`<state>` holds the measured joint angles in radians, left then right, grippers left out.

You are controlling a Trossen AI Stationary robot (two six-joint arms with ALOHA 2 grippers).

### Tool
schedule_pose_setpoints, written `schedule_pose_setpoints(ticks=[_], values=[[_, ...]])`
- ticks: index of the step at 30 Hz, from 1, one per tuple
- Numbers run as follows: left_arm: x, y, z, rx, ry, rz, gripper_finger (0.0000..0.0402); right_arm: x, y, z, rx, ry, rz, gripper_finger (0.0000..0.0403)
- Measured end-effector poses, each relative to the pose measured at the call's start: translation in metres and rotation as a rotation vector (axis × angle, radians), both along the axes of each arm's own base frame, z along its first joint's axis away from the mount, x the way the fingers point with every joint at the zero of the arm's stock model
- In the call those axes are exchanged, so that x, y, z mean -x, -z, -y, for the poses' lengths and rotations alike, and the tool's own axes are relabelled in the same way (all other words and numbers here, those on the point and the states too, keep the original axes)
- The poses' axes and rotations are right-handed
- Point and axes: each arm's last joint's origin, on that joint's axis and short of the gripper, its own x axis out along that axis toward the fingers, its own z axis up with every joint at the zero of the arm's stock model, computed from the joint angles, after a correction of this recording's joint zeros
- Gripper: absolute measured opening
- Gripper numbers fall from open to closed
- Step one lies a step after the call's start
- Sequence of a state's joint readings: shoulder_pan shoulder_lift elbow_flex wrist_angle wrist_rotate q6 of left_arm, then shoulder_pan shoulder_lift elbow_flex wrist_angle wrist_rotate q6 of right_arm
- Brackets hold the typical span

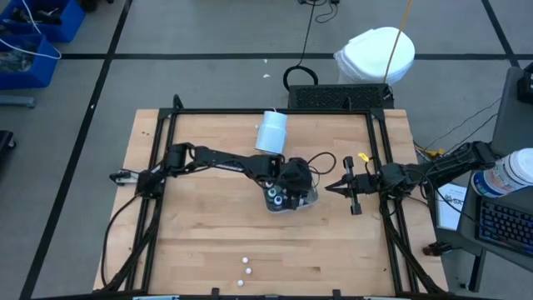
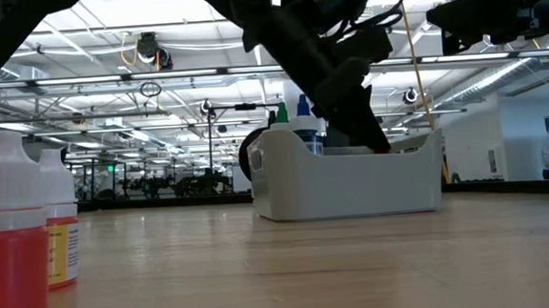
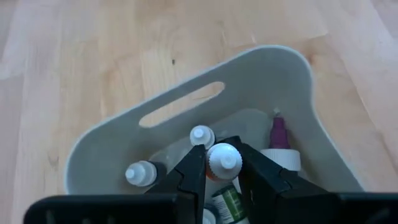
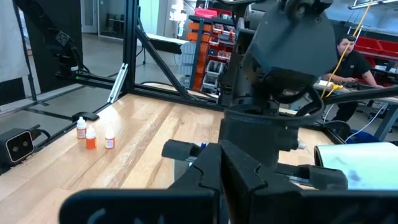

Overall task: Pick & Place food coloring
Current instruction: Put the small orange food coloring bottle into the gray bin

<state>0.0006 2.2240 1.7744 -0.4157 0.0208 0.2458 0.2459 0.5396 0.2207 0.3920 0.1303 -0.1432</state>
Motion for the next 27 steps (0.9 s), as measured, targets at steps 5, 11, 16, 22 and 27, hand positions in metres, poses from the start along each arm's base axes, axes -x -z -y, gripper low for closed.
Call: schedule_pose_setpoints(ticks=[5,11,16,22,27], values=[[-0.0014,0.0097,0.0013,-0.032,0.051,-0.019,0.0080,0.0000,0.0003,0.0000,0.001,0.000,-0.003,0.0000],[-0.0041,0.0051,0.0020,-0.035,0.062,0.025,0.0080,0.0000,0.0007,0.0000,0.005,0.000,-0.006,0.0000],[-0.0049,0.0045,0.0025,0.018,0.065,0.035,0.0084,0.0000,0.0007,0.0000,0.006,0.000,-0.007,0.0000],[-0.0045,0.0048,0.0031,0.047,0.060,0.030,0.0103,0.0000,0.0008,0.0000,0.006,0.000,-0.008,0.0000],[-0.0045,0.0046,0.0040,0.079,0.074,0.030,0.0129,0.0000,0.0008,0.0000,0.005,0.000,-0.007,0.0000]])
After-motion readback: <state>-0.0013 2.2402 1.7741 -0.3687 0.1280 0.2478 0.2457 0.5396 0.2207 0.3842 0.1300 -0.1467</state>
